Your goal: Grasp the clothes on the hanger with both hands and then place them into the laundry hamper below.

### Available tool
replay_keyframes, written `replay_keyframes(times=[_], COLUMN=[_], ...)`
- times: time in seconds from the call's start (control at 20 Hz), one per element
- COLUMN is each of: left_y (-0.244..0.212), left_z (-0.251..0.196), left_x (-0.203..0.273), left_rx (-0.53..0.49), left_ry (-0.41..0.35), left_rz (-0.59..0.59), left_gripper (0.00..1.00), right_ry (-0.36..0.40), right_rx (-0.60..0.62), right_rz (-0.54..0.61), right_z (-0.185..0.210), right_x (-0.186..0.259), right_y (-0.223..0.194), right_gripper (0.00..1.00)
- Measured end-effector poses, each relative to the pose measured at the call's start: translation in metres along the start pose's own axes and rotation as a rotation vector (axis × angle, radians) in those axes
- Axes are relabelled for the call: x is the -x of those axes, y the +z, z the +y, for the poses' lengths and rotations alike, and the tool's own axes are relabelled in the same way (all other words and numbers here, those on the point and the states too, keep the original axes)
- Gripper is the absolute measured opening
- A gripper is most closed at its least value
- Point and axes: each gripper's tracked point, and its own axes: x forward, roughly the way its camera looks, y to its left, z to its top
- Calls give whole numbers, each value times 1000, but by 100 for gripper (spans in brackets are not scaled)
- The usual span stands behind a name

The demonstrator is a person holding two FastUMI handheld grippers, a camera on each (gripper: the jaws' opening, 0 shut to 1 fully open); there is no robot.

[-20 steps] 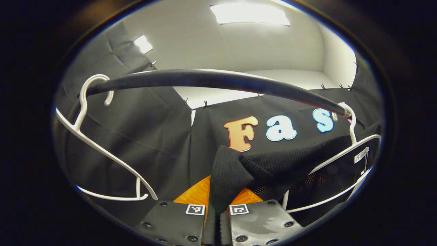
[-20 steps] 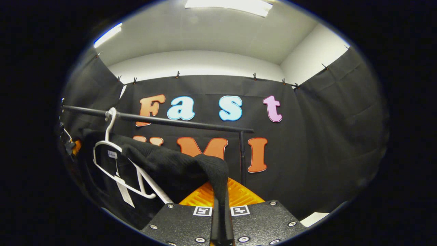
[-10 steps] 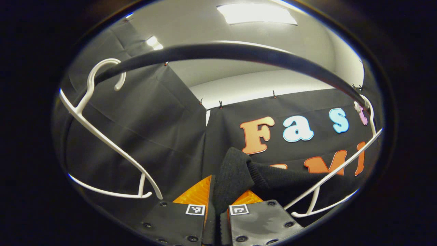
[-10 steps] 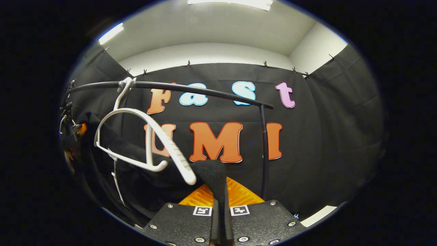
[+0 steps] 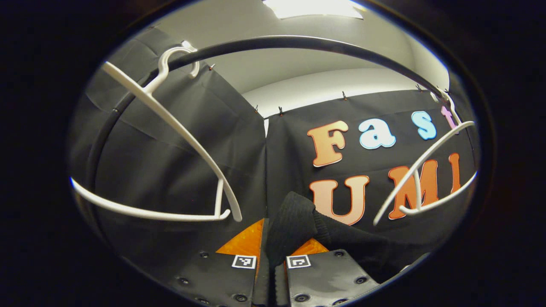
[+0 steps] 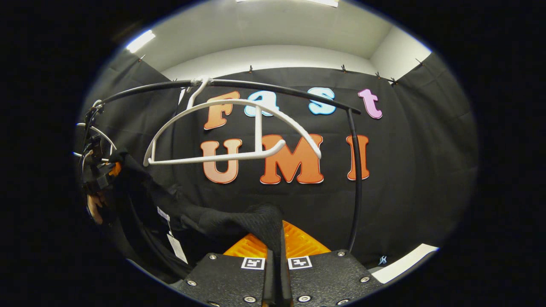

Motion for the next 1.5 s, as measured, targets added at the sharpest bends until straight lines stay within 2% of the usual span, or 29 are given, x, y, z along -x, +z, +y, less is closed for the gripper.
replay_keyframes(times=[0.3,0.35,0.65,0.8,0.95,1.05,1.3,1.5], left_y=[-43,-46,-83,-113,-150,-178,-242,-275], left_z=[-7,-13,-69,-107,-142,-154,-165,-154], left_x=[40,48,116,147,198,225,288,315], left_rx=[-16,-11,39,31,30,12,-31,-98], left_ry=[-53,-80,-296,-412,-535,-590,-660,-684], left_rz=[101,117,278,363,486,578,856,951], left_gripper=[14,12,13,13,13,15,13,13], right_ry=[27,35,82,102,113,116,110,95], right_rx=[-13,-13,-15,-34,-25,-26,-65,-98], right_rz=[71,76,148,237,326,385,573,701], right_z=[28,36,66,82,94,102,107,108], right_x=[28,31,51,54,61,64,90,114], right_y=[-34,-37,-74,-111,-152,-180,-267,-319], right_gripper=[6,6,6,6,6,7,9,11])
